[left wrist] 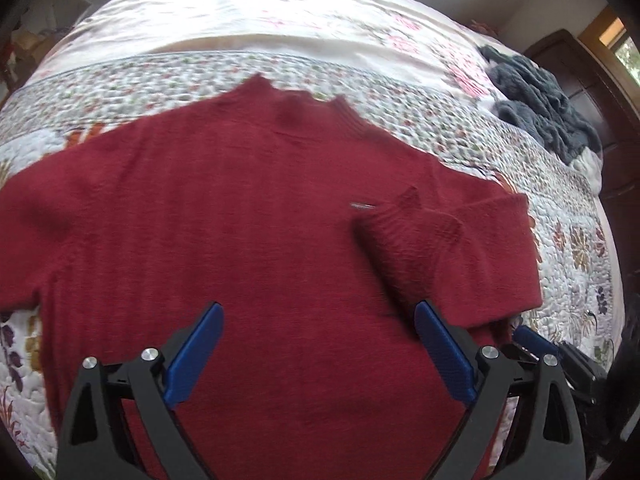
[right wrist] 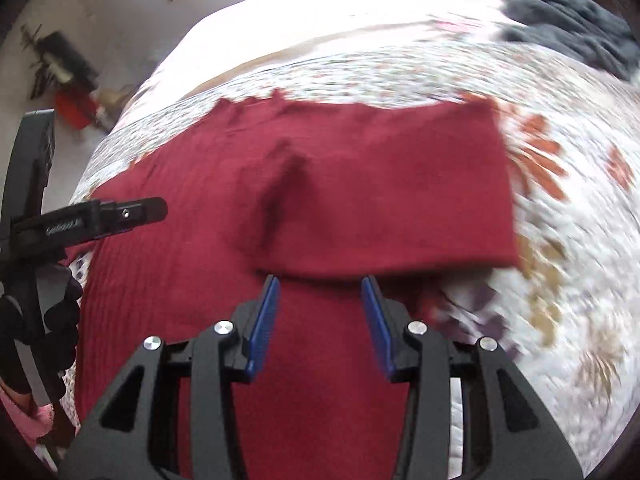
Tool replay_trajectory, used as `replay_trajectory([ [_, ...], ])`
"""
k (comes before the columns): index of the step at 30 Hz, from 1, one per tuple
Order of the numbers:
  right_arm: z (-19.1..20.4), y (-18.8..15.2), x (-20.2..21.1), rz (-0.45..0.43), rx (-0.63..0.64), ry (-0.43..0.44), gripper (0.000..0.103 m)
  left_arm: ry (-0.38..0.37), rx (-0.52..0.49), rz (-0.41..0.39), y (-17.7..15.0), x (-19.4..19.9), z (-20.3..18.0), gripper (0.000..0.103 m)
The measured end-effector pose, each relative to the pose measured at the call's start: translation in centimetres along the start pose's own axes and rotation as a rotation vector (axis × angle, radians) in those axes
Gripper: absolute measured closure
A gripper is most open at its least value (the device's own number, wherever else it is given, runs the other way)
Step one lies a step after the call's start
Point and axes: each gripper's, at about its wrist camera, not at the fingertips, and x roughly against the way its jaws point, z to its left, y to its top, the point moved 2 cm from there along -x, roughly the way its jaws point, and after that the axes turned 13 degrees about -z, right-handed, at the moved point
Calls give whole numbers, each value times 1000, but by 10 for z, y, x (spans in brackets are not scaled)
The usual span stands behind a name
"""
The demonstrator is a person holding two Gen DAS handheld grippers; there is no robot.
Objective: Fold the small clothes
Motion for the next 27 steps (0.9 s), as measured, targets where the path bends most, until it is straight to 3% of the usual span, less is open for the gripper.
replay_trajectory([
  [7, -41, -21, 14, -2, -91, -52, 59, 23, -81, 110, -2, -61, -64, 11],
  [9, -49, -25, 17, -4, -103, -65, 59, 55, -84, 139, -3, -77, -69, 42],
  [10, -51, -25, 18, -6, -107, -71, 59, 59, -75, 146, -3, -81, -69, 46],
  [11, -55, -26, 19, -9, -112, -75, 59, 67, -53, 148, -1, -84, -67, 56],
  [12, -57, -25, 20, -11, -117, -78, 59, 69, -44, 145, 0, -84, -63, 77],
  [13, -59, -23, 21, -16, -123, -82, 59, 61, -33, 138, 3, -82, -61, 86],
  [16, -60, -17, 24, -33, -131, -83, 59, 10, 47, 50, 16, -57, -45, 88],
  [20, -57, -1, 25, -56, -145, -47, 59, 1, 44, -114, 33, -11, -16, 89],
  [27, -51, 30, -18, -11, -263, 87, 59, 60, 117, -126, 33, -9, 58, 89],
])
